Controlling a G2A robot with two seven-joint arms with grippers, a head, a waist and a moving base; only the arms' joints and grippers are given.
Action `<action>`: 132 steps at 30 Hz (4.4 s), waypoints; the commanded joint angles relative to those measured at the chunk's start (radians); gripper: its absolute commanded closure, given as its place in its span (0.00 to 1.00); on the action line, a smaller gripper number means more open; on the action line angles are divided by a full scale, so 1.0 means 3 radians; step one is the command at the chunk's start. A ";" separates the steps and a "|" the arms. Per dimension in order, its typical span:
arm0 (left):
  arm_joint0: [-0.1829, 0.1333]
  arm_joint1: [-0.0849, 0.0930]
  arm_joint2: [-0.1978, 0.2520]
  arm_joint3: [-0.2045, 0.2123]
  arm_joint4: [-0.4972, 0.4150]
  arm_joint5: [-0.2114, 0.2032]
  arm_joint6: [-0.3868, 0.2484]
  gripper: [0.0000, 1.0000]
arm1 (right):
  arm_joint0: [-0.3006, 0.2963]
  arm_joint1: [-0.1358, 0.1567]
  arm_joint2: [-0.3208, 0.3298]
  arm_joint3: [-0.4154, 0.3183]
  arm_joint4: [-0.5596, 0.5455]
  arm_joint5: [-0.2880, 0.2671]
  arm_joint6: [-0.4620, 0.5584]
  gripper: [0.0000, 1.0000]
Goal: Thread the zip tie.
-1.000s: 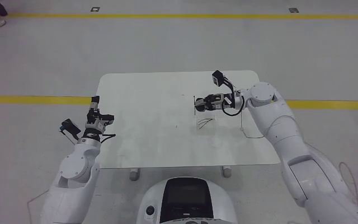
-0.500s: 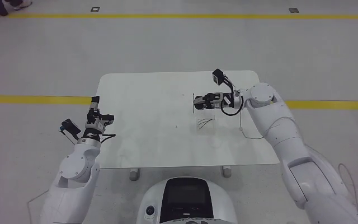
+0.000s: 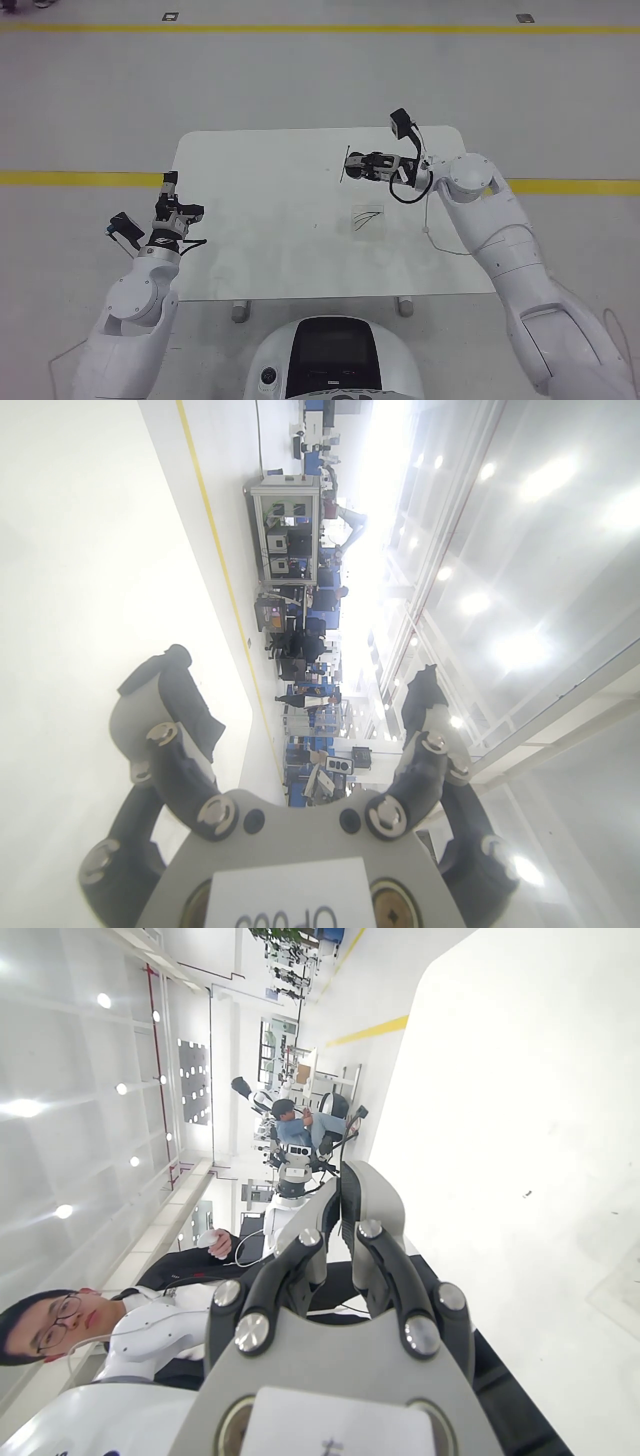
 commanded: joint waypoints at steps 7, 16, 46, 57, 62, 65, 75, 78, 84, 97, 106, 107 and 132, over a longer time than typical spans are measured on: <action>0.0000 0.0000 0.0000 0.0000 0.0000 0.0000 0.0000 0.00 | -0.0188 -0.0002 0.0021 -0.0247 -0.0007 0.0132 -0.0491 1.00; 0.0000 0.0000 0.0000 0.0000 0.0000 0.0000 0.0000 0.00 | -0.0386 -0.0011 0.0000 -0.0527 -0.0034 0.0343 -0.0912 1.00; -0.0368 0.0034 0.0356 -0.0010 0.0493 -0.0106 -0.1166 0.00 | -0.0657 -0.0112 -0.0302 -0.0863 -0.0026 0.0450 -0.1604 1.00; -0.0614 0.0053 0.0448 0.0170 0.0607 -0.0204 -0.1614 0.00 | -0.0723 -0.0157 -0.0439 -0.0992 -0.0051 0.0484 -0.1799 1.00; -0.0607 0.0051 0.0484 0.0180 0.0586 -0.0204 -0.1639 0.00 | -0.0748 -0.0158 -0.0442 -0.1014 -0.0058 0.0481 -0.1826 1.00; -0.0630 0.0048 0.0547 0.0220 0.0433 -0.0217 -0.1792 0.00 | -0.0813 -0.0165 -0.0460 -0.1110 -0.0072 0.0483 -0.1891 1.00; -0.0860 0.0005 0.0857 0.0442 0.0139 -0.0207 -0.1861 0.00 | -0.0998 -0.0221 -0.0554 -0.1270 -0.0048 0.0465 -0.2316 1.00; -0.0877 0.0007 0.0864 0.0431 0.0189 -0.0210 -0.1846 0.00 | -0.0998 -0.0221 -0.0554 -0.1270 -0.0048 0.0465 -0.2316 1.00; -0.0877 0.0007 0.0864 0.0431 0.0189 -0.0210 -0.1846 0.00 | -0.0998 -0.0221 -0.0554 -0.1270 -0.0048 0.0465 -0.2316 1.00; -0.0961 -0.0058 0.1156 0.0626 0.0049 -0.0576 -0.1558 0.00 | -0.1142 -0.0264 -0.0644 -0.1380 -0.0226 0.0479 -0.2612 1.00; -0.0996 -0.0069 0.1183 0.0697 0.0097 -0.0577 -0.1405 0.00 | -0.1160 -0.0270 -0.0648 -0.1421 -0.0270 0.0520 -0.2659 1.00; -0.0996 -0.0069 0.1182 0.0699 0.0107 -0.0576 -0.1393 0.00 | -0.1164 -0.0270 -0.0648 -0.1424 -0.0274 0.0518 -0.2662 1.00; -0.0998 -0.0061 0.1266 0.0702 0.0235 -0.0583 -0.1472 0.00 | -0.1354 -0.0278 -0.0658 -0.1579 -0.0677 0.0705 -0.2766 1.00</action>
